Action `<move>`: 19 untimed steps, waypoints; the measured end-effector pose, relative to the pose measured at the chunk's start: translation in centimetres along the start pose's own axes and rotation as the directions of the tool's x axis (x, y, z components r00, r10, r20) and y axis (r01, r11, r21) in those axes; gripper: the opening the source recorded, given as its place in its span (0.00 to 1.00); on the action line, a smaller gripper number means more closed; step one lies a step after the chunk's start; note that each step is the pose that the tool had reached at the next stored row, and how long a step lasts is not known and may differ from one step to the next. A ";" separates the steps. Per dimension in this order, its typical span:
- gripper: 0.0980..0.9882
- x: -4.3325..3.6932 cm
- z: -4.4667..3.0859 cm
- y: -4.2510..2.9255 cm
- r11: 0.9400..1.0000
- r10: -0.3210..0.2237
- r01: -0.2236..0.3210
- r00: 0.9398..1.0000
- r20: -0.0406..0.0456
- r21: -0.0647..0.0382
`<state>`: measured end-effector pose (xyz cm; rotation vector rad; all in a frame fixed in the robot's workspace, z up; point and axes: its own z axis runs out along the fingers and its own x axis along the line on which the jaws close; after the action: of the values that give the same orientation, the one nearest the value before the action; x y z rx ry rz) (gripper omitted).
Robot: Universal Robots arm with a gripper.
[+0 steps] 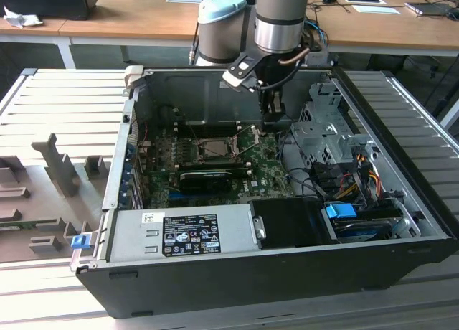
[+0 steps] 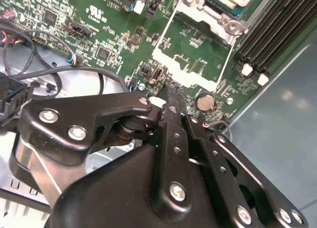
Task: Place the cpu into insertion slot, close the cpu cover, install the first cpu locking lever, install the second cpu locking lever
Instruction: 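Close the cpu cover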
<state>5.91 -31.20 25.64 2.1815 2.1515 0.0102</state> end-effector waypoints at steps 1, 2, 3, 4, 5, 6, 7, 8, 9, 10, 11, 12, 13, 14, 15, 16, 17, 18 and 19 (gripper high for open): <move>0.01 0.02 0.14 0.10 1.000 0.000 0.000 1.000 0.000 0.000; 0.01 0.04 0.28 0.20 1.000 0.000 0.000 1.000 0.000 0.001; 0.01 0.06 0.52 0.25 1.000 0.000 0.000 1.000 0.000 0.001; 0.01 0.07 0.68 0.25 1.000 0.000 0.000 1.000 0.000 0.001; 0.01 0.08 0.86 0.24 1.000 0.000 0.000 1.000 0.000 0.001; 0.01 0.09 1.20 0.22 1.000 -0.001 0.001 1.000 0.000 0.001; 0.01 0.10 1.28 0.19 1.000 -0.001 0.001 1.000 0.000 0.002; 0.01 0.10 1.31 0.14 1.000 -0.001 0.001 1.000 0.000 0.004; 0.01 0.09 1.31 0.06 1.000 -0.001 0.001 1.000 0.000 0.006; 0.01 0.09 1.30 -0.01 1.000 -0.001 0.001 1.000 0.000 0.008; 0.01 0.10 1.31 -0.04 1.000 -0.001 0.001 1.000 0.000 0.011; 0.01 0.10 1.31 -0.06 1.000 -0.002 0.002 1.000 0.000 0.013; 0.01 0.10 1.30 -0.06 1.000 -0.002 0.002 1.000 0.000 0.014; 0.01 0.10 1.29 -0.06 1.000 -0.002 0.002 1.000 0.000 0.014; 0.01 0.10 1.27 -0.06 1.000 -0.002 0.002 1.000 0.000 0.014; 0.01 0.09 1.25 -0.06 1.000 -0.002 0.002 1.000 0.000 0.014; 0.01 0.10 1.26 -0.06 1.000 -0.002 0.002 1.000 0.000 0.014; 0.01 0.09 1.25 -0.06 1.000 -0.002 0.002 1.000 0.000 0.014; 0.01 0.09 1.24 -0.07 1.000 -0.002 0.002 1.000 0.000 0.014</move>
<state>5.91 -31.17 24.39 2.1874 2.1602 -0.0052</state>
